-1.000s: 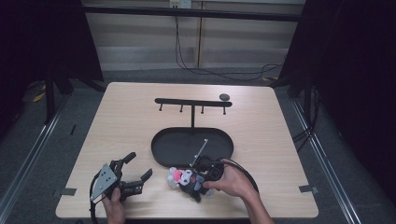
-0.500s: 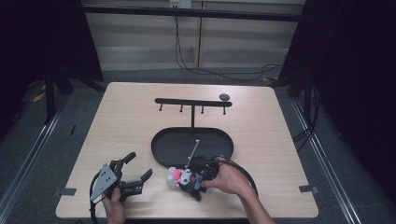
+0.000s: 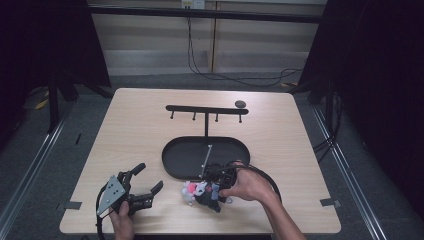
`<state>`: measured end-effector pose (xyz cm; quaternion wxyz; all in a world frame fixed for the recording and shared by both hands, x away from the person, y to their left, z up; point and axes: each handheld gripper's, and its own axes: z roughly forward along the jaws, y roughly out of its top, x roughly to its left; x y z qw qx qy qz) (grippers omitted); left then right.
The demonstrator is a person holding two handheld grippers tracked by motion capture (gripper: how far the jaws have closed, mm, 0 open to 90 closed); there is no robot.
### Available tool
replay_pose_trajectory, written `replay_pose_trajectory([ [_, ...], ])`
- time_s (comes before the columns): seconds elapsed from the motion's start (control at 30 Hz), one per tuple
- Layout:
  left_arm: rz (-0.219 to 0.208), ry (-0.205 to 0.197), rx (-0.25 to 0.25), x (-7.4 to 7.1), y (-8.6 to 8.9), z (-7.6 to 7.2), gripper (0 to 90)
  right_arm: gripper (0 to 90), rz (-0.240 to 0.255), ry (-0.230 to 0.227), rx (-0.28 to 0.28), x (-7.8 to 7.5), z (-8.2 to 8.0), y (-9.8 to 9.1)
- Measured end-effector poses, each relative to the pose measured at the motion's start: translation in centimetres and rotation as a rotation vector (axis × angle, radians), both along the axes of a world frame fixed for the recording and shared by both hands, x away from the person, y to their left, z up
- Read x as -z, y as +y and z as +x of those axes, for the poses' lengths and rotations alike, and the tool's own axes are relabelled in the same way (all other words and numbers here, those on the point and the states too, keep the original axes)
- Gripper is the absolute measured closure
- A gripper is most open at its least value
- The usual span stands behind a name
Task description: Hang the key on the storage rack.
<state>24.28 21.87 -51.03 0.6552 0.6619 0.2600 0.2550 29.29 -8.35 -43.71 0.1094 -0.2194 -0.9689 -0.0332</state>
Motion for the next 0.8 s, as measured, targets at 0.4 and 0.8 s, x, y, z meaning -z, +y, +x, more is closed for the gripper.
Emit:
replay_pose_trajectory([
  [0.4, 0.001, 0.001, 0.0, 0.0, 0.0, 0.0, 15.3, 87.3, 0.042, -0.035, 0.004, -3.6, 0.6, 0.3],
  [0.8, 0.0, 0.0, 0.0, 0.0, 0.0, 0.0, 15.3, 87.3, 0.061, -0.079, -0.035, -7.1, 1.4, 0.6],
])
